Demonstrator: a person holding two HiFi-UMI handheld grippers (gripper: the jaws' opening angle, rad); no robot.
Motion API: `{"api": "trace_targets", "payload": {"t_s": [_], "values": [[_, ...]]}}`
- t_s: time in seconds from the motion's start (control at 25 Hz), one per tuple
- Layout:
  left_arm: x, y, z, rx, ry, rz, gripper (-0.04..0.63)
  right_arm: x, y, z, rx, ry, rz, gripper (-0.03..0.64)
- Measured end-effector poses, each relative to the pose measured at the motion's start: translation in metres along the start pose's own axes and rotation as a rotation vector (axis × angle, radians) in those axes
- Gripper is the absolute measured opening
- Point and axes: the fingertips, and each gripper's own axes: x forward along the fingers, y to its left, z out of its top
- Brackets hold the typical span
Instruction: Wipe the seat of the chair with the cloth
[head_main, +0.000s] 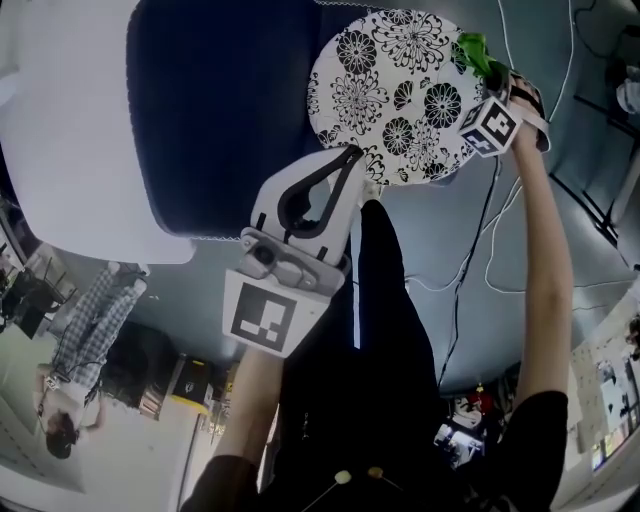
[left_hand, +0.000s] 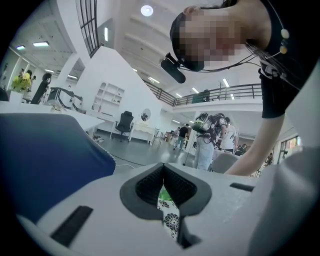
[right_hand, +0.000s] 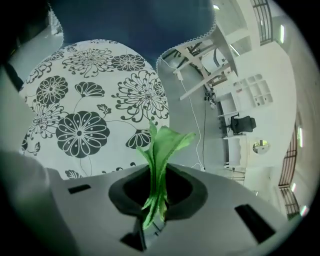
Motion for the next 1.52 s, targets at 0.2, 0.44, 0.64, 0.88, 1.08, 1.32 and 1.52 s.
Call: {"api": "trace_targets", "payload": {"t_s": [0.2, 0.44, 0.64, 0.88, 1.08, 1.32, 1.52], "values": [[0.000, -0.004, -0.010, 0.006, 0.021, -0.006, 0.006, 0.003, 0.035, 0.002, 0.000, -0.008, 0.056, 0.057], [-0.002, 0.001, -0.010, 0.008, 0.024, 0.006, 0.006, -0.032, 0.111, 0.002, -0.111, -0.059, 0.155, 0.057], [0.000, 0.006, -0.002, 0.008, 0.003, 0.024, 0.006, -0.066, 0.174, -0.005, -0.166, -0.097, 0.207, 0.057], [-0.001, 0.006, -0.003, 0.000, -0.002, 0.026, 0.006, -0.095, 0.205, -0.003, -0.159, -0.118, 0.229, 0.057], [0.000, 0.002, -0.007, -0.004, 0.001, 0.011, 0.006, -0.111, 0.226, -0.002, -0.145, -0.114, 0.273, 0.057], [0.000, -0.002, 0.000, 0.021, 0.007, -0.004, 0.006, -0.150, 0.236, 0.013, -0.060, -0.182, 0.330, 0.055], [-0.002, -0.005, 0.020, 0.068, 0.013, -0.002, 0.006, -0.191, 0.163, 0.046, 0.194, -0.288, 0.224, 0.055]]}}
